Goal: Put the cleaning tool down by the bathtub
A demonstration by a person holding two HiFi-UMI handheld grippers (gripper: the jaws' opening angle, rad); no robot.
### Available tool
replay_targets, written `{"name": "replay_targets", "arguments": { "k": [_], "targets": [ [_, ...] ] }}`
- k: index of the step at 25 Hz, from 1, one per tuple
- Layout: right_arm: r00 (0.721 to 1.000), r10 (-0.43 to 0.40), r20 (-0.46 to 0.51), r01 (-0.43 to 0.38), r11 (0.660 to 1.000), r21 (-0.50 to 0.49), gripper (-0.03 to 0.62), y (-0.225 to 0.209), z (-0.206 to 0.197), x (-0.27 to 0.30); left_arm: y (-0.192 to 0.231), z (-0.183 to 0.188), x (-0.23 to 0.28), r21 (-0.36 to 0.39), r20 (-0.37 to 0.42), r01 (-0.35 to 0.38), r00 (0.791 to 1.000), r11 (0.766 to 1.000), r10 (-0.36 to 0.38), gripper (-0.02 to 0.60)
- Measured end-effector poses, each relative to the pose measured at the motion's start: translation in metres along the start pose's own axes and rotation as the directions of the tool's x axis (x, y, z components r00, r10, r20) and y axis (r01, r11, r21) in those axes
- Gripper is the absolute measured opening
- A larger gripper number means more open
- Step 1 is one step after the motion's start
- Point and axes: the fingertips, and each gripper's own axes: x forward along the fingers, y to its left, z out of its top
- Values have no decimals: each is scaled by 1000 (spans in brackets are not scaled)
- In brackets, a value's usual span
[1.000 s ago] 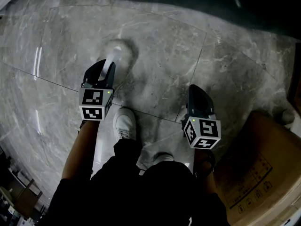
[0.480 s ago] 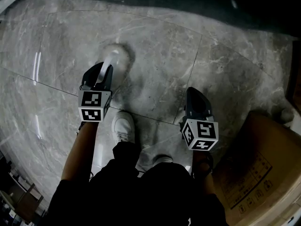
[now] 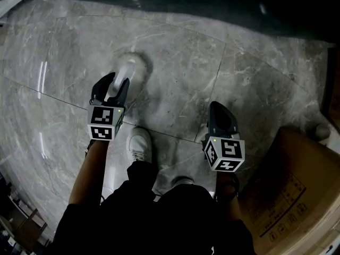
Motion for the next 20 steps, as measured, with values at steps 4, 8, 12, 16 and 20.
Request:
{"name": "replay_targets", "arguments": {
  "k": [4,8,12,16,20],
  "targets": [
    [1000,0,16,0,1000,9,23,0,6,-2,-3,7,-7,9,24,3,1000,1000,-3,196],
    [1000,4,30,-5,1000,13,23,-1,12,-4,-3,25,-20,12,76,-7,997,1000,6,198],
    [998,6,64,-7,1000,15,23,-1,25,-8,4,42,-32,-1,113,-44,993,999,44,176],
    [997,8,78,-9,1000,19,23,-1,38,-15,6,50,-42,-6,112,-65,992,998,65,91],
    [997,2,83,-3,1000,17,23,-2,51,-26,-5,53,-47,-8,87,-25,996,1000,26,1]
  ]
}}
